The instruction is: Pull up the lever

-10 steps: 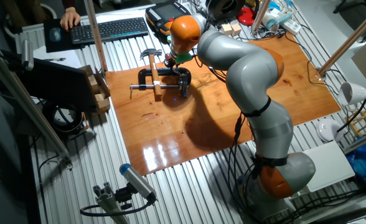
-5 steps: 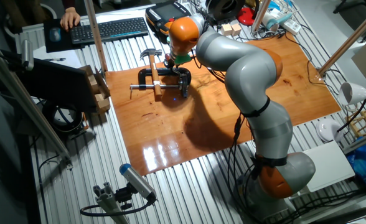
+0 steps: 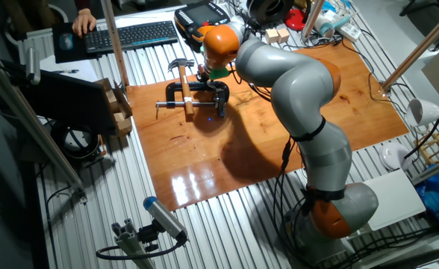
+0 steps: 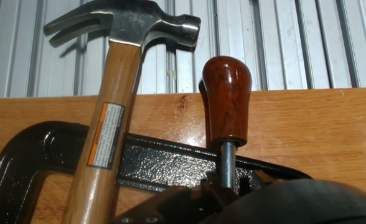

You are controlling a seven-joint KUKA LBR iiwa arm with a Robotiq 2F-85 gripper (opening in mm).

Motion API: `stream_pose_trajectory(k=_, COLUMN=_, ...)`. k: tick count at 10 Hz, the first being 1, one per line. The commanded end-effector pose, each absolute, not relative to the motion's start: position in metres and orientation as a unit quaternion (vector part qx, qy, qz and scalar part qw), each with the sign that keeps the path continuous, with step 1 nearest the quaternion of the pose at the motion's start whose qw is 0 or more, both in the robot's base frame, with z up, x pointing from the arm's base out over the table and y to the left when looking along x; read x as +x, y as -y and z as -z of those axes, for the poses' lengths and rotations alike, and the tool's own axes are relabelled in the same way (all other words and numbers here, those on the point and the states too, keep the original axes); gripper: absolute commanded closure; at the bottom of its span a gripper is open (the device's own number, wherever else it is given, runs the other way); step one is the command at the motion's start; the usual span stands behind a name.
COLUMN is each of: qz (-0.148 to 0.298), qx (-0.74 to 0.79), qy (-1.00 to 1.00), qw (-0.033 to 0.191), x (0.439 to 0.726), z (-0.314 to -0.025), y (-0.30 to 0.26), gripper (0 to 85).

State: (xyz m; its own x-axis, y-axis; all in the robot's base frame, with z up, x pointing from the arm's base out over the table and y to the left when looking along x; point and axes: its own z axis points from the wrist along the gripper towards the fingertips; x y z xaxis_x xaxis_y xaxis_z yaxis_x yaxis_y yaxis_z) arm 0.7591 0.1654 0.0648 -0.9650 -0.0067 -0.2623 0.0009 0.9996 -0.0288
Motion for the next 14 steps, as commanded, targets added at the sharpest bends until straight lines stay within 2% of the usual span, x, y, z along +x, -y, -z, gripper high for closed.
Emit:
stream_pose_trajectory(k=1, qz=0.013, qx=-0.003, qy=-0.992, qw=0.129, x=0.759, z=-0.065, y=-0.166, gripper=51.0)
stream_pose_trajectory(k=4, qz=0.014, qx=-0.002, qy=-0.992, qw=0.129, x=0.76, z=-0.065, y=-0.165, gripper=51.0)
stream_pose_trajectory(k=5, qz=0.016, qx=-0.002, qy=-0.991, qw=0.131, x=0.761, z=-0.065, y=-0.165, gripper=68.0)
stream_pose_trajectory(k=8, qz=0.024, qx=-0.006, qy=-0.991, qw=0.135, x=0.761, z=-0.065, y=-0.165, gripper=68.0)
stream_pose_trajectory(k=9, qz=0.024, qx=-0.006, qy=-0.991, qw=0.135, x=0.762, z=-0.065, y=-0.164, gripper=51.0)
stream_pose_trajectory(k=14, qz=0.021, qx=-0.007, qy=-0.992, qw=0.128, x=0.767, z=-0.075, y=-0.165, gripper=51.0)
